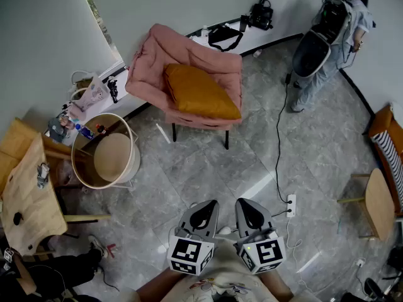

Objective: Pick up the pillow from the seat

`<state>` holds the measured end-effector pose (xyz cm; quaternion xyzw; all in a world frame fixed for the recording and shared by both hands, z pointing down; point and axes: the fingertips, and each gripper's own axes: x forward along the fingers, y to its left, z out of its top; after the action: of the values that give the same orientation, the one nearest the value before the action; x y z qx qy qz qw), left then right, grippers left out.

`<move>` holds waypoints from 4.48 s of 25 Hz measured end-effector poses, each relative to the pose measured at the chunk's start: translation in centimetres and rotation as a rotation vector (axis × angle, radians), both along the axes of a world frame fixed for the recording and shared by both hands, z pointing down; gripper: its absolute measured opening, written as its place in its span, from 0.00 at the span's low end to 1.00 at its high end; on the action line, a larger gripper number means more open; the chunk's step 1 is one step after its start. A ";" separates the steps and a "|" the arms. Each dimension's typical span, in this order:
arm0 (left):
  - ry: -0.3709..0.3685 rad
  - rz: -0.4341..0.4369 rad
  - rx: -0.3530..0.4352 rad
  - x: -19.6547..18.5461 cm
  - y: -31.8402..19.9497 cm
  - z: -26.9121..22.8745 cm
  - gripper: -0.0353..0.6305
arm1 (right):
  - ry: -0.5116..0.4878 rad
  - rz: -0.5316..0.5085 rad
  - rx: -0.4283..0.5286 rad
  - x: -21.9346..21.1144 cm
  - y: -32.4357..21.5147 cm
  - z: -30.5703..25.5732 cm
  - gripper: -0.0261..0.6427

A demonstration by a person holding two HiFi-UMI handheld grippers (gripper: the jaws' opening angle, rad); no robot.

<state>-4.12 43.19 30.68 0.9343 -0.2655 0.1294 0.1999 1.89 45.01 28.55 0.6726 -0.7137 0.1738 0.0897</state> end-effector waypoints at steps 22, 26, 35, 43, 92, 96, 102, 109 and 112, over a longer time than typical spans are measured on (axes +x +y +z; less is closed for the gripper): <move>0.001 -0.013 -0.014 -7.2 -7.3 1.8 0.06 | -0.015 -0.006 0.013 -6.4 -7.2 0.4 0.07; -0.001 -0.031 -0.041 -6.8 -8.0 2.4 0.06 | -0.004 0.015 0.002 -5.0 -7.3 0.5 0.07; -0.035 -0.045 -0.062 -4.1 -10.5 3.6 0.06 | -0.026 0.038 -0.026 -0.3 -10.1 2.0 0.07; -0.051 -0.089 -0.056 0.7 -15.3 2.9 0.06 | -0.060 -0.033 -0.024 3.6 -15.6 1.8 0.07; -0.119 -0.501 -0.136 6.2 -34.3 5.0 0.06 | -0.092 -0.439 -0.093 11.3 -38.1 3.8 0.13; -0.101 -0.529 -0.148 3.7 -36.3 5.4 0.06 | -0.069 -0.462 -0.100 8.9 -40.5 3.7 0.14; -0.086 -0.525 -0.155 0.7 -38.7 6.5 0.06 | -0.047 -0.470 -0.105 5.7 -43.3 4.6 0.15; -0.064 -0.504 -0.175 -0.1 -39.2 7.5 0.06 | -0.032 -0.476 -0.125 3.7 -43.9 4.9 0.17; -0.058 -0.501 -0.197 0.1 -39.8 8.5 0.06 | -0.014 -0.487 -0.137 3.5 -44.6 5.1 0.17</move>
<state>-4.03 3.40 39.15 0.8113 -0.4802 0.1280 0.3080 5.39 0.37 33.67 0.4719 -0.8419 0.1996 0.1695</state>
